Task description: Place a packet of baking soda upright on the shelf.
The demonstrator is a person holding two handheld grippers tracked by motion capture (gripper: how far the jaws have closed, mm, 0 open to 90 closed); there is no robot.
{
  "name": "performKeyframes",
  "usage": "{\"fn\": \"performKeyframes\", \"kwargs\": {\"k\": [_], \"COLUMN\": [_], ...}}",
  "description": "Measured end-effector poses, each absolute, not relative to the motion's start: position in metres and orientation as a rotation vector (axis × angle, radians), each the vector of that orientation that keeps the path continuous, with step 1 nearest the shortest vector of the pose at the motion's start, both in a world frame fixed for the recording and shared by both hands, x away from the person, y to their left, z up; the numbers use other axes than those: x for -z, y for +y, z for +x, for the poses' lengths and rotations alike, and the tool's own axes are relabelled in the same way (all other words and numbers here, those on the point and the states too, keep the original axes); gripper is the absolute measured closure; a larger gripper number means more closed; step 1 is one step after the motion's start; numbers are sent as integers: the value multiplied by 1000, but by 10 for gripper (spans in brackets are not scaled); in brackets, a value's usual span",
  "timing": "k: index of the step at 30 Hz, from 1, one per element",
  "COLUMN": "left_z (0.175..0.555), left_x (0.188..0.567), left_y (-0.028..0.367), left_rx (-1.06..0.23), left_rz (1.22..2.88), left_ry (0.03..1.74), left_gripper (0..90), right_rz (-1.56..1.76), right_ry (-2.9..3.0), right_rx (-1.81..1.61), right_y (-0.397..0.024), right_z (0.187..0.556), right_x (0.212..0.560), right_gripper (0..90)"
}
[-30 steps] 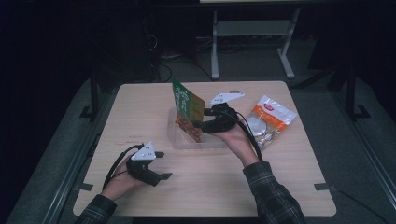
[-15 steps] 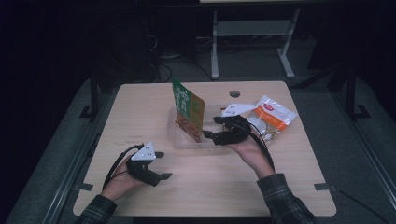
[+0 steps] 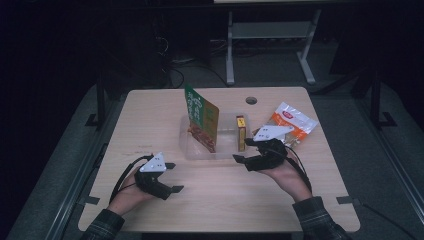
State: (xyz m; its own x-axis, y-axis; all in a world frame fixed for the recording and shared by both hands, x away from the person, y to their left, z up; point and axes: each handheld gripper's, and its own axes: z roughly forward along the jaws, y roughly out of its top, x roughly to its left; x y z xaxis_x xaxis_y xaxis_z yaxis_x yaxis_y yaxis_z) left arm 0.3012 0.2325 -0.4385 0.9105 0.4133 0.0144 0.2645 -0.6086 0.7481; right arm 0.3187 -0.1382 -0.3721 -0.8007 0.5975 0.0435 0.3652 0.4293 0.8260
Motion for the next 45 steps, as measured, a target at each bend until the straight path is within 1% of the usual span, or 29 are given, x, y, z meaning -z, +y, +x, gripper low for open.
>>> {"fn": "performKeyframes", "kwargs": {"k": [4,9,12,16,17,18,22,24,29,31,34,40,45], "left_z": [301,301,302,302,302,302,302,303,303,303,303,302,302], "left_x": [439,439,439,440,440,440,441,441,441,441,441,442,442], "left_y": [232,232,233,233,233,233,232,232,232,232,232,233,232], "left_rx": [-233,-230,-230,-232,-232,-232,-223,-221,-222,-225,-222,-220,-225], "left_rz": [2257,2259,2262,2261,2262,2264,2263,2271,2271,2270,2266,2266,2271], "left_ry": [484,489,489,493,492,491,496,494,498,498,502,506,498], "left_gripper": [163,163,163,163,163,163,163,163,164,163,163,164,164], "right_rz": [868,948,1014,1083,1099,1106,1126,1137,1152,1192,1247,1267,1244], "right_ry": [2417,2377,2352,2337,2332,2323,2310,2306,2310,2297,2269,2273,2289], "right_rx": [-1293,-1261,-1234,-1180,-1181,-1174,-1164,-1126,-1049,-1074,-1010,-959,-953], "right_y": [-157,-183,-197,-208,-209,-211,-215,-215,-211,-211,-212,-215,-217], "right_z": [318,325,333,345,347,351,365,373,394,404,416,424,423], "right_x": [377,380,385,393,394,396,402,406,413,420,434,449,451], "right_gripper": [334,396,476,637,660,717,864,899,900,899,900,900,900]}}
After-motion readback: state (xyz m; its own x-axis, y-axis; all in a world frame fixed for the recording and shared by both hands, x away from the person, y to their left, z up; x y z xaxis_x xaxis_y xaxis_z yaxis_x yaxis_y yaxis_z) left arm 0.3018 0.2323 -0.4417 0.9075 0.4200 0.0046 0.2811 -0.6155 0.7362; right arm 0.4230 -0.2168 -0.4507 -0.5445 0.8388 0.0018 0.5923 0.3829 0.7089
